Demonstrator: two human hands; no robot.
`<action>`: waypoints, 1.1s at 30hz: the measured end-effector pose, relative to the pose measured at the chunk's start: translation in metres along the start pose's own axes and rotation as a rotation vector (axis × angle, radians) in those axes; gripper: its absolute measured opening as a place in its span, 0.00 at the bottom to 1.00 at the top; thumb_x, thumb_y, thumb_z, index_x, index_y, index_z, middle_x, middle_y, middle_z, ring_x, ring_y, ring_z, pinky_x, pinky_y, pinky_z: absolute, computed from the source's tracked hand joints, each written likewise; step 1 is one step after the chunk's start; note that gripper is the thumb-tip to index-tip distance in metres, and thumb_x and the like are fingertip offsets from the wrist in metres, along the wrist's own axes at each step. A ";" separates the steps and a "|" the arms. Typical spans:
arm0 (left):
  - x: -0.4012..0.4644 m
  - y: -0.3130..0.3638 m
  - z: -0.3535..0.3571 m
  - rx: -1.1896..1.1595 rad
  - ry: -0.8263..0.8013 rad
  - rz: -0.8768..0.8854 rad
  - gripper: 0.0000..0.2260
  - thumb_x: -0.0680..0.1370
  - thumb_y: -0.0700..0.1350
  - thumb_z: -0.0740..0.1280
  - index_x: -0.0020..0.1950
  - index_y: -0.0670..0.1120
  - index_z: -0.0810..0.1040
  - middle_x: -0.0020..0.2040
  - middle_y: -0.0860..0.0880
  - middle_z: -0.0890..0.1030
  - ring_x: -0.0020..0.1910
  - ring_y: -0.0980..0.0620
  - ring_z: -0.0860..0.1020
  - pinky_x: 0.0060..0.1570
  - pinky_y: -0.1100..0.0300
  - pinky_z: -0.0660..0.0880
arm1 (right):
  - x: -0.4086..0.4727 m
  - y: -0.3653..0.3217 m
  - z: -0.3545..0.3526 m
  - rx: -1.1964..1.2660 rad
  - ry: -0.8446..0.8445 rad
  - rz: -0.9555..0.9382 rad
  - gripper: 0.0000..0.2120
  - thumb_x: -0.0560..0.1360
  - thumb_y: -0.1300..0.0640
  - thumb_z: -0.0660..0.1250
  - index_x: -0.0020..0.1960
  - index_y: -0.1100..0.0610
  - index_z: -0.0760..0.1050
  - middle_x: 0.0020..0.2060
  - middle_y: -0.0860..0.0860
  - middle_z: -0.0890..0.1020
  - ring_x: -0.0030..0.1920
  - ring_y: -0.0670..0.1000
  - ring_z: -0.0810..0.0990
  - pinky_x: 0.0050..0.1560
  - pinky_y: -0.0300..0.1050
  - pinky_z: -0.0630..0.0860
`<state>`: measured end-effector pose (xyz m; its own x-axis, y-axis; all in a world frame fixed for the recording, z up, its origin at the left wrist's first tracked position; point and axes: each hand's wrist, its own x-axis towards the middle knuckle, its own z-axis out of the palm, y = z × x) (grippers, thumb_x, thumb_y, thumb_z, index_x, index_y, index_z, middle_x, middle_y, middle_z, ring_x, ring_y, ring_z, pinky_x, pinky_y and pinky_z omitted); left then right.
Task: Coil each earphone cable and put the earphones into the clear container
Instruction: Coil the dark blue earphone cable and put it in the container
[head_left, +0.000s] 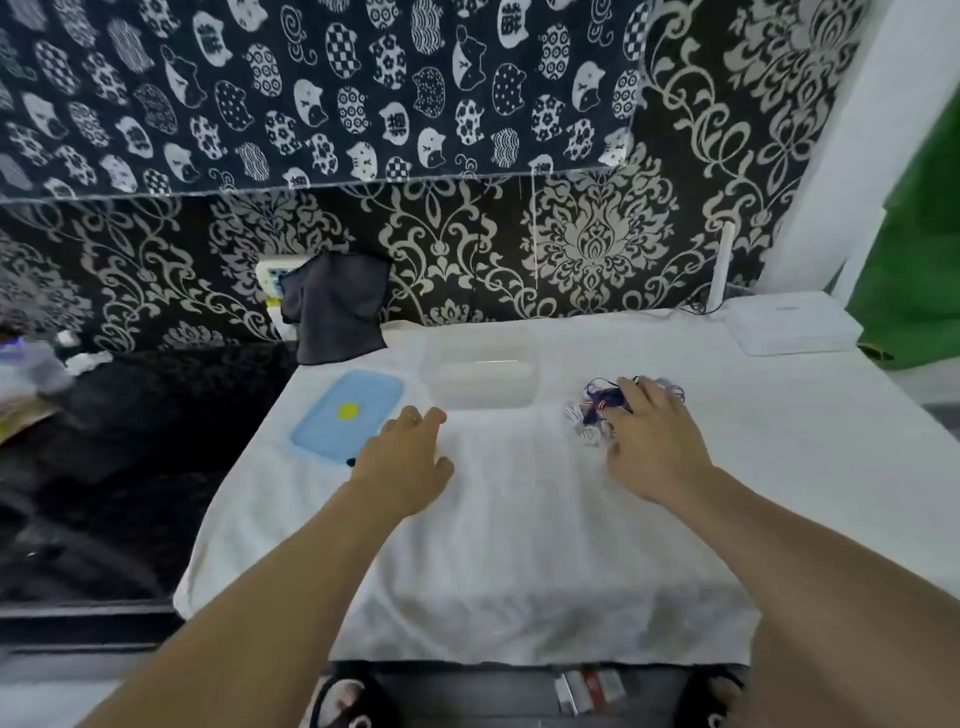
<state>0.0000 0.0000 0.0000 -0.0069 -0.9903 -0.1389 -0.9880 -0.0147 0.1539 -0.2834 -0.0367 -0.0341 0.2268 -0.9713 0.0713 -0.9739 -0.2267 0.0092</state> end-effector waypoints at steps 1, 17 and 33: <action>0.003 0.000 0.004 0.006 -0.005 -0.006 0.24 0.82 0.50 0.61 0.77 0.52 0.61 0.72 0.46 0.66 0.67 0.44 0.70 0.61 0.48 0.74 | 0.004 0.002 0.005 -0.012 0.022 0.000 0.16 0.71 0.56 0.68 0.57 0.58 0.82 0.71 0.58 0.71 0.73 0.62 0.65 0.71 0.60 0.63; 0.042 -0.028 0.053 -0.154 0.164 -0.042 0.06 0.79 0.37 0.60 0.51 0.44 0.76 0.46 0.47 0.75 0.44 0.44 0.76 0.41 0.47 0.77 | 0.034 -0.023 0.022 0.300 0.522 -0.117 0.09 0.68 0.66 0.69 0.46 0.58 0.83 0.48 0.53 0.80 0.55 0.60 0.78 0.67 0.61 0.67; 0.057 -0.006 0.042 -0.451 0.151 0.047 0.08 0.74 0.39 0.67 0.48 0.52 0.77 0.44 0.53 0.79 0.47 0.51 0.78 0.49 0.50 0.78 | 0.057 -0.068 -0.007 1.061 -0.217 0.184 0.08 0.74 0.64 0.66 0.45 0.50 0.75 0.40 0.53 0.84 0.36 0.55 0.83 0.35 0.49 0.79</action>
<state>-0.0008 -0.0503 -0.0500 0.0052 -0.9998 0.0171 -0.8214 0.0055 0.5703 -0.2039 -0.0761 -0.0235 0.1769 -0.9649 -0.1943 -0.5154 0.0773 -0.8535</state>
